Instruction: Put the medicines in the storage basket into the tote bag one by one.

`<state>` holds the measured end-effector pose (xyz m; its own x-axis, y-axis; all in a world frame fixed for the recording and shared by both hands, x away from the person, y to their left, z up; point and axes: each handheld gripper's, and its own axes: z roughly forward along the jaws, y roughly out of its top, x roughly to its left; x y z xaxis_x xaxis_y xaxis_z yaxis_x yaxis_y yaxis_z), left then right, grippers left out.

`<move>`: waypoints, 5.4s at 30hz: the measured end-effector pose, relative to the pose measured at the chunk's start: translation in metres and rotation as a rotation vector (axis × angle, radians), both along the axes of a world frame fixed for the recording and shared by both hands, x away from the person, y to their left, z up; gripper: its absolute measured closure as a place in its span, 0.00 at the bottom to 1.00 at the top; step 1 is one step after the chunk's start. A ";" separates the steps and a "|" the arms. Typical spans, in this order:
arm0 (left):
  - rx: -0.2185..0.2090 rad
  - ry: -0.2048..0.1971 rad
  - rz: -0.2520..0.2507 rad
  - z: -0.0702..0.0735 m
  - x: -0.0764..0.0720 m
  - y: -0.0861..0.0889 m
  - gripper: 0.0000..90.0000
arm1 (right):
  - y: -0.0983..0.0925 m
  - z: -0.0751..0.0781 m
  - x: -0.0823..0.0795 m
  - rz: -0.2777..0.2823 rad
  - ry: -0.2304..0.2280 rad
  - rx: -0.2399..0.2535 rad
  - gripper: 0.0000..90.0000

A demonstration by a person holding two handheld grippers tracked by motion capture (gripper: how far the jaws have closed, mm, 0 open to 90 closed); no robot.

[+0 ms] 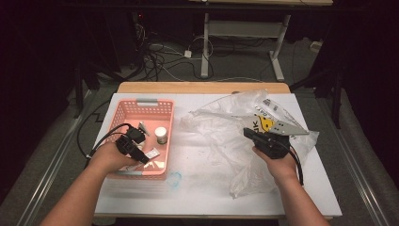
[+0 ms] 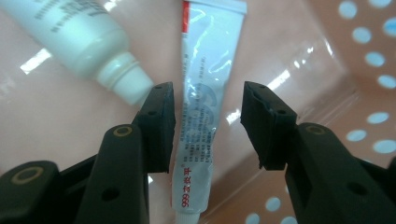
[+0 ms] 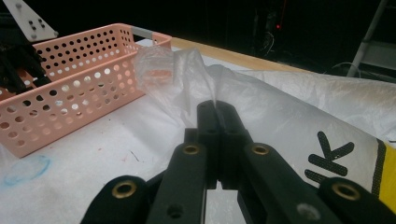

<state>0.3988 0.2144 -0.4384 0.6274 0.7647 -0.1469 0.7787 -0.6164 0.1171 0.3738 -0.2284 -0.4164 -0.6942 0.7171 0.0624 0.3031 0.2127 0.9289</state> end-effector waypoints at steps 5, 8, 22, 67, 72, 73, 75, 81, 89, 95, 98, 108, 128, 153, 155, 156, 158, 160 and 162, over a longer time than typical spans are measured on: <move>0.061 0.017 -0.034 -0.008 0.002 -0.008 0.60 | 0.000 0.000 0.000 0.000 -0.002 0.000 1.00; 0.111 0.014 -0.057 -0.011 0.004 -0.014 0.61 | 0.000 0.000 -0.001 0.001 -0.001 -0.001 1.00; 0.084 -0.022 -0.098 -0.012 0.003 -0.018 0.71 | 0.002 0.001 -0.003 0.004 -0.005 -0.006 1.00; -0.242 -0.367 0.068 0.023 -0.031 0.000 0.72 | -0.005 0.005 -0.004 -0.006 -0.028 0.019 1.00; -0.307 -0.434 0.106 0.025 -0.046 0.007 0.72 | -0.004 0.005 -0.004 -0.007 -0.025 0.019 1.00; -0.307 -0.434 0.106 0.025 -0.046 0.007 0.72 | -0.004 0.005 -0.004 -0.007 -0.025 0.019 1.00; -0.309 -0.470 0.110 0.025 -0.052 0.007 0.72 | -0.004 0.005 -0.004 -0.006 -0.023 0.020 1.00; -0.350 -0.522 0.131 0.022 -0.066 0.011 0.72 | -0.003 0.002 -0.003 -0.003 -0.019 0.015 1.00; -0.385 -0.580 0.152 0.015 -0.078 0.011 0.72 | -0.003 0.003 -0.004 -0.005 -0.022 0.015 1.00; -0.411 -0.601 0.166 0.017 -0.079 0.012 0.72 | -0.004 0.004 -0.005 -0.006 -0.027 0.018 1.00; -0.426 -0.613 0.179 0.019 -0.079 0.012 0.72 | -0.004 0.004 -0.005 -0.005 -0.030 0.022 1.00; -0.452 -0.623 0.170 0.030 -0.078 0.005 0.72 | -0.006 0.007 -0.005 -0.005 -0.038 0.032 1.00; -0.512 -0.689 0.099 0.069 -0.074 -0.027 0.72 | -0.004 0.009 -0.006 0.002 -0.048 0.029 1.00; -0.611 -0.652 -0.050 0.068 -0.071 -0.110 0.72 | 0.001 0.010 -0.017 -0.003 -0.063 0.014 1.00; -0.605 -0.650 -0.072 0.066 -0.072 -0.118 0.72 | 0.000 0.011 -0.020 -0.008 -0.060 0.026 1.00; -0.612 -0.646 -0.088 0.063 -0.072 -0.125 0.72 | 0.001 0.012 -0.023 -0.014 -0.056 0.033 1.00; -0.619 -0.640 -0.100 0.062 -0.071 -0.132 0.72 | 0.002 0.014 -0.027 -0.014 -0.056 0.035 1.00; -0.623 -0.636 -0.106 0.061 -0.071 -0.135 0.72 | 0.005 0.015 -0.030 -0.015 -0.057 0.027 1.00; -0.634 -0.631 -0.117 0.058 -0.071 -0.144 0.72 | 0.007 0.017 -0.033 -0.014 -0.057 0.021 1.00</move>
